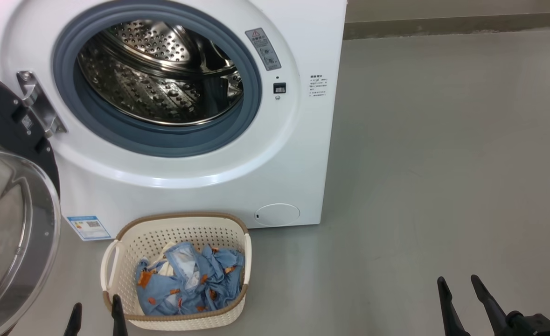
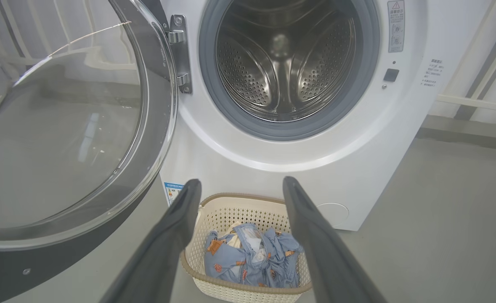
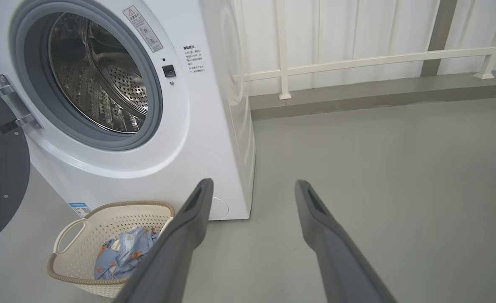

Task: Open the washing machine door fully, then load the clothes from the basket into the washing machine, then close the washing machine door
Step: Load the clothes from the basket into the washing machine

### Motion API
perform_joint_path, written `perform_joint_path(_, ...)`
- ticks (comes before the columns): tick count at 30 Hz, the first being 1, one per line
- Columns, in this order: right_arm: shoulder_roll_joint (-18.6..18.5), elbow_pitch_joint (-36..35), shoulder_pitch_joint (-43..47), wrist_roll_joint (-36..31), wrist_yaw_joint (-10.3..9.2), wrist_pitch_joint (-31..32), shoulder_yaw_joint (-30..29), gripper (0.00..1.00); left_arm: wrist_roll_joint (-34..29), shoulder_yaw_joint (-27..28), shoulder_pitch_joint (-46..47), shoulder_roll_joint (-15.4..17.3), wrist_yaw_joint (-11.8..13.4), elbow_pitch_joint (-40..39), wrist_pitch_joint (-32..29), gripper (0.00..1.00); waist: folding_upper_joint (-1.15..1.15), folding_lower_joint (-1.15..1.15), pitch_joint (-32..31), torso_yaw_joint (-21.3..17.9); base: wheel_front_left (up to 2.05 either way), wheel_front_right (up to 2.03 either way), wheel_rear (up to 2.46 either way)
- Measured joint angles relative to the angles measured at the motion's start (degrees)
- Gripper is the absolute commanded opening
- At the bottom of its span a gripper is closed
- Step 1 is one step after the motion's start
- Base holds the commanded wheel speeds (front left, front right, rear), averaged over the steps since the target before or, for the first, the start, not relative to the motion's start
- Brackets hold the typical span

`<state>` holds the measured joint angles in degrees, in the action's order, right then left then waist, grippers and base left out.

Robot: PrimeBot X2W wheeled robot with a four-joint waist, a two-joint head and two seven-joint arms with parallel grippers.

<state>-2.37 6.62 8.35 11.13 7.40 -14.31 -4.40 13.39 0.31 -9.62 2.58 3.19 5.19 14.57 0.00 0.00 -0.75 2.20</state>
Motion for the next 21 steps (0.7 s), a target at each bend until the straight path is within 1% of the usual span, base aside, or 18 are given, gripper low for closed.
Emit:
perform_joint_path(6, 0.0, 0.0, 0.0, 0.0, 0.0, 0.0, 0.0, 1.0, 0.0, 0.2, 0.0, 0.0, 0.0, 0.5, 0.0, 1.0, 0.0, 0.0, 0.3, -0.1, 1.02, -1.17, 0.15)
perform_joint_path(15, 0.0, 0.0, 0.0, 0.1, 0.0, 0.0, 0.0, 1.0, -0.1, 0.3, 0.0, 0.0, 0.4, 1.0, 0.0, 1.0, 0.0, 0.0, 0.5, 0.1, 1.62, -1.8, 0.18)
perform_joint_path(21, 0.0, 0.0, 0.0, 0.1, 0.0, 0.0, -0.1, 1.0, -0.5, 0.3, 0.0, 0.0, 0.4, 1.0, 0.0, 1.0, 0.0, 0.0, 0.6, 0.4, 0.97, -0.97, 0.0)
